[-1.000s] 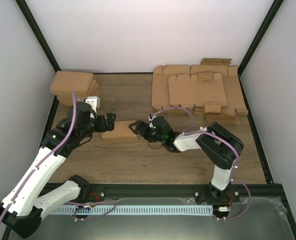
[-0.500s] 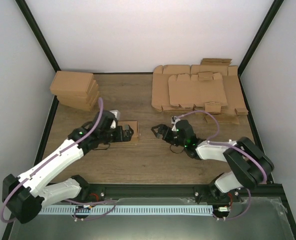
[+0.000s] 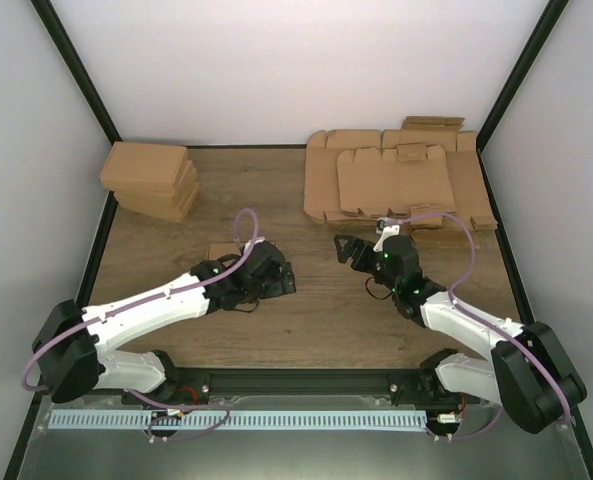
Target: Fold the paper box
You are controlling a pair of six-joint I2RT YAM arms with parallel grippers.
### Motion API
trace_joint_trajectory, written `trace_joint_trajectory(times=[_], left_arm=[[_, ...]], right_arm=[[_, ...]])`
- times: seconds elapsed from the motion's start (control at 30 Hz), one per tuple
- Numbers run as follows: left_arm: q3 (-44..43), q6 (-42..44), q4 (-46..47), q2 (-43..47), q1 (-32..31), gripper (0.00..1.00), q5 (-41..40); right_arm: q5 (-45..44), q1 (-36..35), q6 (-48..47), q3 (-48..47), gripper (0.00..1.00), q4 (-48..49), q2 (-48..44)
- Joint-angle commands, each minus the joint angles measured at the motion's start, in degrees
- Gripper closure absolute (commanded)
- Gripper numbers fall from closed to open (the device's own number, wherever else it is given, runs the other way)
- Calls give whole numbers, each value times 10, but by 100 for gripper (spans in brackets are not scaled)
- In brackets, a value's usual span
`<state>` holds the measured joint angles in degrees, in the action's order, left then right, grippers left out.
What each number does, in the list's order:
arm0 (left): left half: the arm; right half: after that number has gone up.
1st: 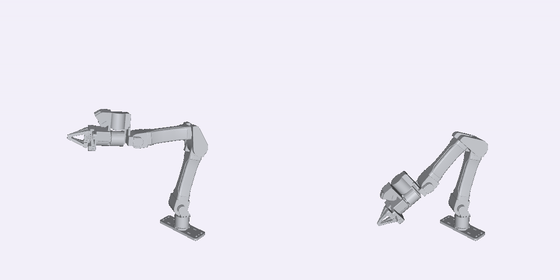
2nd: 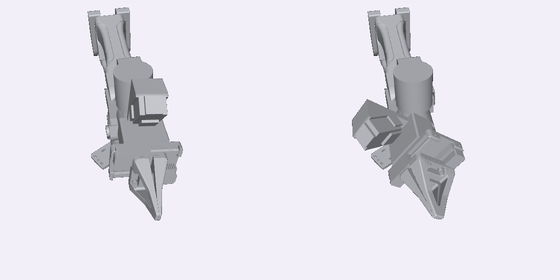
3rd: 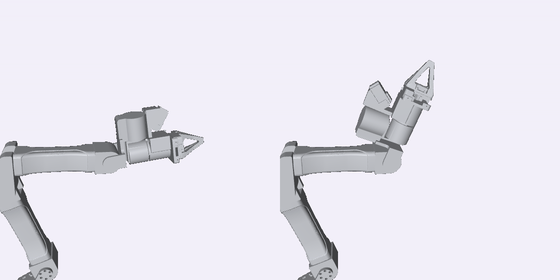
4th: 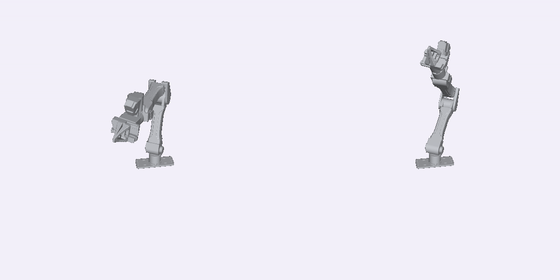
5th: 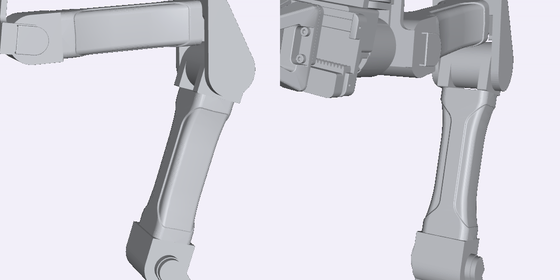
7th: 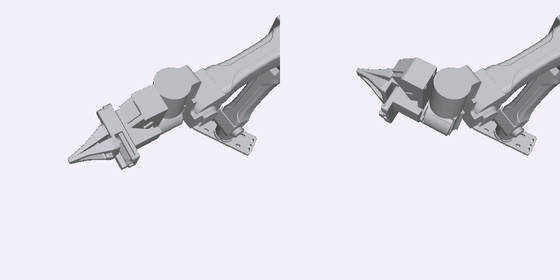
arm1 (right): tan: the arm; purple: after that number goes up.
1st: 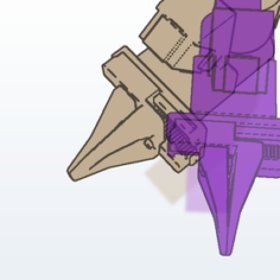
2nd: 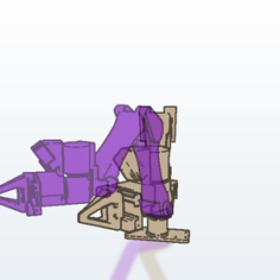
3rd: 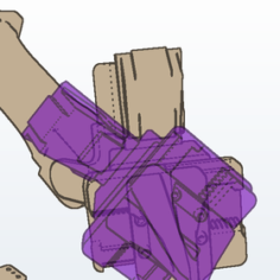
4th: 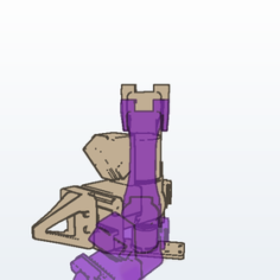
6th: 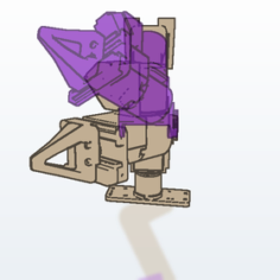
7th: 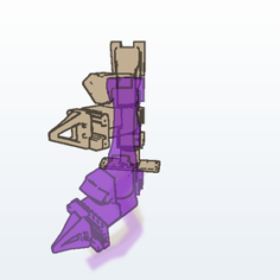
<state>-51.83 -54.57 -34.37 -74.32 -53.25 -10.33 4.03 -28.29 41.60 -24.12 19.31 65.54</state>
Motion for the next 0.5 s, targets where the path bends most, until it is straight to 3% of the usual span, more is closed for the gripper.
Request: trace_joint_trajectory(times=[0.0, 0.17, 0.47], left_arm=[[-6, -142, -2, -10, -39, 0, -56], [-19, -258, -63, -50, -49, 0, -89], [0, -296, 6, -108, -53, 2, -67]], right_arm=[[-70, 4, -43, 10, 0, -1, -4], [-75, 4, -36, 43, 0, 41, -2], [-69, 5, -31, 65, 0, 68, 2]])
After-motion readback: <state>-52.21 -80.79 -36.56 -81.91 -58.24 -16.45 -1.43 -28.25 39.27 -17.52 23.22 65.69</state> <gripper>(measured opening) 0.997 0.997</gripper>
